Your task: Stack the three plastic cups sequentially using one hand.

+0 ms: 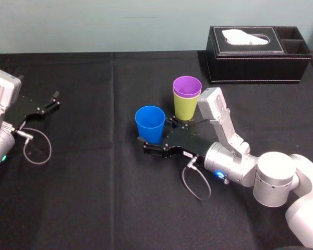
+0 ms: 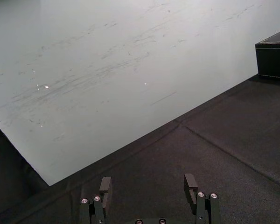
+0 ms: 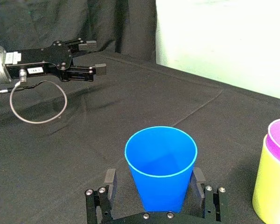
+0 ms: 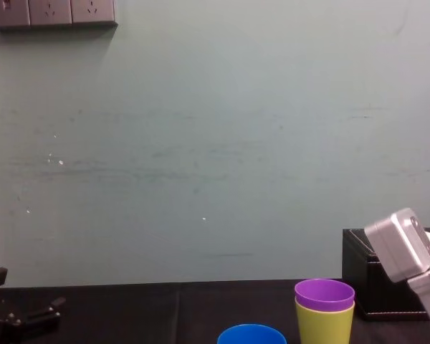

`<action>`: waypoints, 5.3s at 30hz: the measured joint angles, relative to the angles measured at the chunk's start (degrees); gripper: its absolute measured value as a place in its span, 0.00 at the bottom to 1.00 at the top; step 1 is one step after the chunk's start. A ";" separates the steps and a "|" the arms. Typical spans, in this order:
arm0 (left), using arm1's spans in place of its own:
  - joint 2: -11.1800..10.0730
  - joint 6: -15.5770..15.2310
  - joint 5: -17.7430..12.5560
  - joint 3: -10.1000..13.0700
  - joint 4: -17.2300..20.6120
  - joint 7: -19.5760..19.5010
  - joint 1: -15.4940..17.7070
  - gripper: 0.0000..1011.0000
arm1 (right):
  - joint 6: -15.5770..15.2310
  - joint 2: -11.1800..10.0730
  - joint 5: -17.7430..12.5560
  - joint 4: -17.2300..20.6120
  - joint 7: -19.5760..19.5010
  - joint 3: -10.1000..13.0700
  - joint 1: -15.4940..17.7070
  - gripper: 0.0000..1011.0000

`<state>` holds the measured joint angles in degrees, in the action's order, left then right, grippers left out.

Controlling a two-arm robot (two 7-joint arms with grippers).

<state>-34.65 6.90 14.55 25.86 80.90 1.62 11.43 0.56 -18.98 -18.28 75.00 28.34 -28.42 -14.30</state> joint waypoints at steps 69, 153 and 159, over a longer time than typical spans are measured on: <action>0.00 0.00 0.00 0.00 0.00 0.00 0.00 1.00 | 0.25 0.79 0.56 0.82 -0.64 1.15 0.20 0.71; 0.00 0.00 0.00 0.00 0.00 0.00 0.00 1.00 | -9.44 -5.18 -7.78 2.87 -3.94 5.42 -8.16 0.71; 0.00 0.00 0.00 0.00 0.00 0.00 0.00 1.00 | -9.27 -4.75 -7.03 2.08 -3.95 5.13 -8.14 0.71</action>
<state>-34.65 6.91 14.55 25.86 80.90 1.62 11.43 -8.71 -23.72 -25.31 77.08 24.38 -23.30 -22.44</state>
